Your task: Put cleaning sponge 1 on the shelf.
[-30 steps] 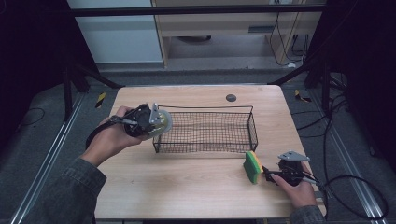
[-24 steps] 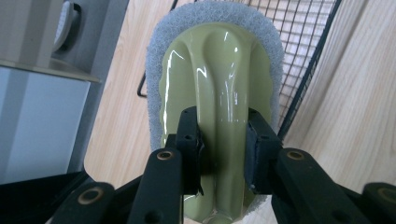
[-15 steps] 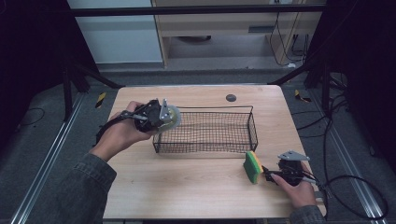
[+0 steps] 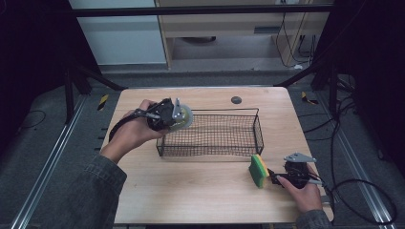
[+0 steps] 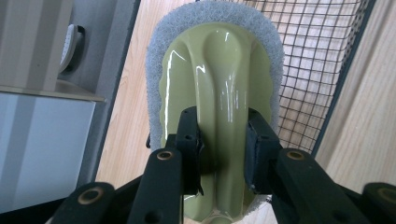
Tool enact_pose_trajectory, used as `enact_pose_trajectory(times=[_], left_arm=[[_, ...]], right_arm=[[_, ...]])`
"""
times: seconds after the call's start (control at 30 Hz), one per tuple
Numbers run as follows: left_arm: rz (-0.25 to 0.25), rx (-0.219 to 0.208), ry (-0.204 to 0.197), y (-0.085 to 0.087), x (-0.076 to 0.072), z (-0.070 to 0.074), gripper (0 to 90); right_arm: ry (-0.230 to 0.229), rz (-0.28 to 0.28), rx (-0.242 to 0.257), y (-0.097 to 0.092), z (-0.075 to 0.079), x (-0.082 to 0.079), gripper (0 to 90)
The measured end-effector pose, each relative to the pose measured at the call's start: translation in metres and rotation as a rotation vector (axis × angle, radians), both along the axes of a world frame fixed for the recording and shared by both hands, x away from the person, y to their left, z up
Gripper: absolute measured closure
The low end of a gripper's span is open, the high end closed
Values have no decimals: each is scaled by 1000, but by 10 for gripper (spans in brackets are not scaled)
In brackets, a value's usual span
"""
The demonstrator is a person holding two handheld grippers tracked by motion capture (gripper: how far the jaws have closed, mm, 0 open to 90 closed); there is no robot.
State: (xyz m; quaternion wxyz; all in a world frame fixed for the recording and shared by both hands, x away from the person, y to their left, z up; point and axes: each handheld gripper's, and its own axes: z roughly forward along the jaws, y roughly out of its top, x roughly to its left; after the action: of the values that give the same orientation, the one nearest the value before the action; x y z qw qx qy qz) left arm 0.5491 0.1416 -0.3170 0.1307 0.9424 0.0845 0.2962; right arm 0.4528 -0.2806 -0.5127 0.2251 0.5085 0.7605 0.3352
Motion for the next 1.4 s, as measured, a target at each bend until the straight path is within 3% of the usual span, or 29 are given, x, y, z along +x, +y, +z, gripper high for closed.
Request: enact_pose_trajectory(times=[0.43,1.4], left_arm=[[-30,44,12,-20,8,-17,706],[-37,32,35,-18,13,-34,706]], right_arm=[[4,0,8,0,0,0,93],[3,0,8,0,0,1,91]])
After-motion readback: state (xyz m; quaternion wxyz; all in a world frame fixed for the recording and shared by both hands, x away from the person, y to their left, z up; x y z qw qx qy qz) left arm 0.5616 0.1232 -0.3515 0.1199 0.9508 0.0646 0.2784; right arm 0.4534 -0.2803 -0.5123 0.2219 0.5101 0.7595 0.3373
